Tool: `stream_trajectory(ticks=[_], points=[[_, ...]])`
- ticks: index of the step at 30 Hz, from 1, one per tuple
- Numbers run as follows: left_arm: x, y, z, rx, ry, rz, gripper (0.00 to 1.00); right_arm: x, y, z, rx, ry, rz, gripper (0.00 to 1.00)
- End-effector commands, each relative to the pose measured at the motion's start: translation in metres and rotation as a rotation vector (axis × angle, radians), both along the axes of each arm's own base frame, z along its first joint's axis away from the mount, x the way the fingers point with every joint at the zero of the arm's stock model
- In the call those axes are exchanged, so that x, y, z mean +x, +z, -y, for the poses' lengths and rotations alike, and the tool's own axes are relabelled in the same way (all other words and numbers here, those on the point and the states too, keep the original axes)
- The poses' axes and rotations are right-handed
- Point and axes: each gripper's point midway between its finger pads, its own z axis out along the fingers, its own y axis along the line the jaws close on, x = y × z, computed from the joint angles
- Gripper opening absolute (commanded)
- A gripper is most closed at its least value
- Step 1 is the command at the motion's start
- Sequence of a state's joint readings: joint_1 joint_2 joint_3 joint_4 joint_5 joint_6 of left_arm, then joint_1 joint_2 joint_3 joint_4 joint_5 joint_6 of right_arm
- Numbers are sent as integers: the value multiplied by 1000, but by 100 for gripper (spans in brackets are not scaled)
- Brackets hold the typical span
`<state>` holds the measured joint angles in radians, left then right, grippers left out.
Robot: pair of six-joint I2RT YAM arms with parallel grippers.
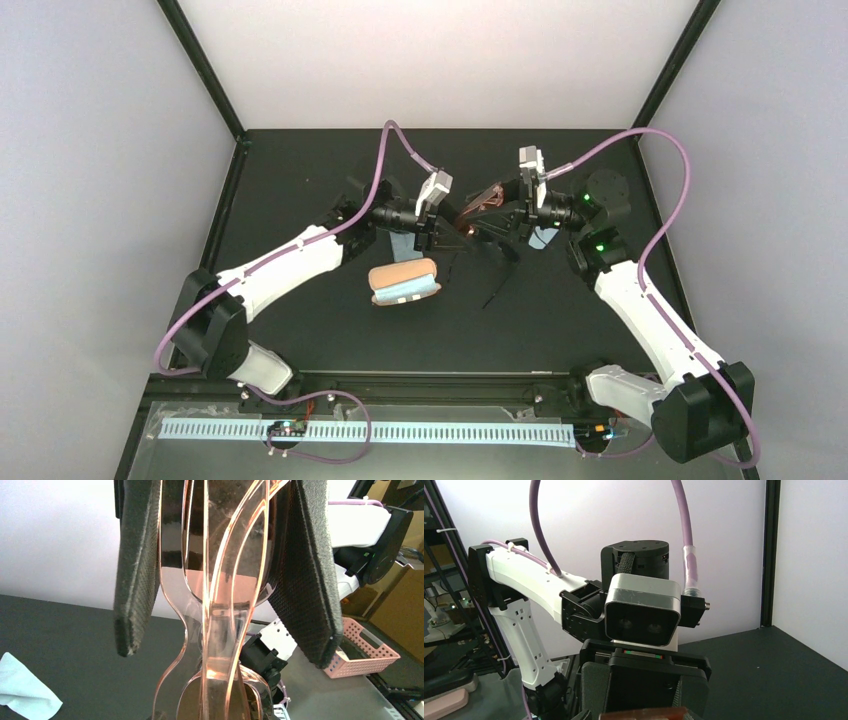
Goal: Organize the sunglasses
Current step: Fold the sunglasses.
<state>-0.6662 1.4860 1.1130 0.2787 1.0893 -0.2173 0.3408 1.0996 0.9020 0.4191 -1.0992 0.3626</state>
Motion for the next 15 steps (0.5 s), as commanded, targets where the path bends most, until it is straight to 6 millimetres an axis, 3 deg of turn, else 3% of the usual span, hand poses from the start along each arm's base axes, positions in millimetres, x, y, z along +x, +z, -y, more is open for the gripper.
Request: stream_trajectory(ticks=[1, 10, 15], points=[[3, 0, 2, -20, -3, -6, 34, -4, 4, -1, 10, 15, 32, 43], [4, -4, 2, -18, 0, -12, 42, -2, 2, -2, 0, 16, 29, 31], [4, -8, 1, -12, 7, -1, 62, -1, 2, -2, -26, 8, 34, 28]])
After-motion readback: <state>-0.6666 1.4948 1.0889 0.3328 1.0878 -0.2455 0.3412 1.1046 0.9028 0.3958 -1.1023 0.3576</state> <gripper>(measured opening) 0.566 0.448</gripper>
